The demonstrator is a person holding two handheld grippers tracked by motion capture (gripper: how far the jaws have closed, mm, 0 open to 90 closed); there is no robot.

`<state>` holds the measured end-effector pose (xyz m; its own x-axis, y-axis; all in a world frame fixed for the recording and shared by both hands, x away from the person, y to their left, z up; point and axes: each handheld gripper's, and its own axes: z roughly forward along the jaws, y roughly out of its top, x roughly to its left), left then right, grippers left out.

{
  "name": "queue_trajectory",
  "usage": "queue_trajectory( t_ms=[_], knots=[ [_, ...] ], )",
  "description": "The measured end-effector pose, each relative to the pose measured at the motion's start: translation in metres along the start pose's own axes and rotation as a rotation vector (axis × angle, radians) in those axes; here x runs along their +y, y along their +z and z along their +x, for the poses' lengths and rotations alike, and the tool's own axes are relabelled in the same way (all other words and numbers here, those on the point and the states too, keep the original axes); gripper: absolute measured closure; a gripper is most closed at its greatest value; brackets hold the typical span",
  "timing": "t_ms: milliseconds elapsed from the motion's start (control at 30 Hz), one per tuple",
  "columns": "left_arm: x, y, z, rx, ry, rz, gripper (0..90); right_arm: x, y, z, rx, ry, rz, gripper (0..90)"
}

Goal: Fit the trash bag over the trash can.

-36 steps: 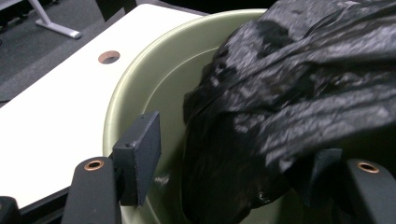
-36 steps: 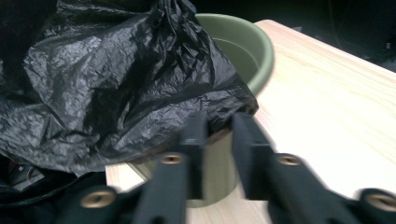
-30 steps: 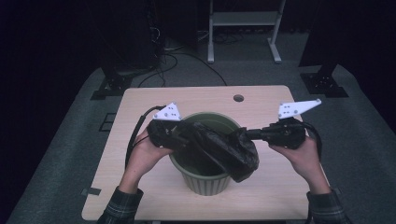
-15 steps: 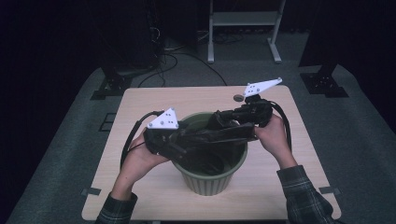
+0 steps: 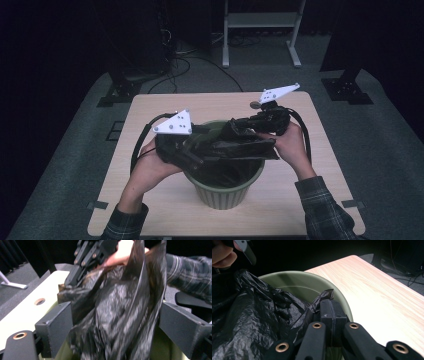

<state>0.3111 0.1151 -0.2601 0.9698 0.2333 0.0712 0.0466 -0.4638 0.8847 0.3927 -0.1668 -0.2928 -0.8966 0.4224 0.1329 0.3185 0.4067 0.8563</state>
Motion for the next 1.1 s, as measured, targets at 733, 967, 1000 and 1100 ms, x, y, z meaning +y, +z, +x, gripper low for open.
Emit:
queue_trajectory(
  t_ms=[733,967,1000,1100],
  knots=[
    [0.022,0.035,0.009,-0.176,0.048,0.044,85.2,-0.001,0.003,-0.002,0.009,0.003,0.002,85.5],
    [0.013,0.029,0.017,-0.107,0.008,0.021,89.8,-0.008,-0.017,-0.006,-0.019,0.031,-0.033,76.6],
    [0.011,0.028,0.019,-0.088,-0.006,0.014,89.8,-0.009,-0.022,-0.006,-0.023,0.034,-0.038,76.4],
    [0.005,0.024,0.025,-0.046,-0.048,-0.013,89.8,-0.014,-0.038,-0.005,-0.033,0.037,-0.057,75.3]
  ],
)
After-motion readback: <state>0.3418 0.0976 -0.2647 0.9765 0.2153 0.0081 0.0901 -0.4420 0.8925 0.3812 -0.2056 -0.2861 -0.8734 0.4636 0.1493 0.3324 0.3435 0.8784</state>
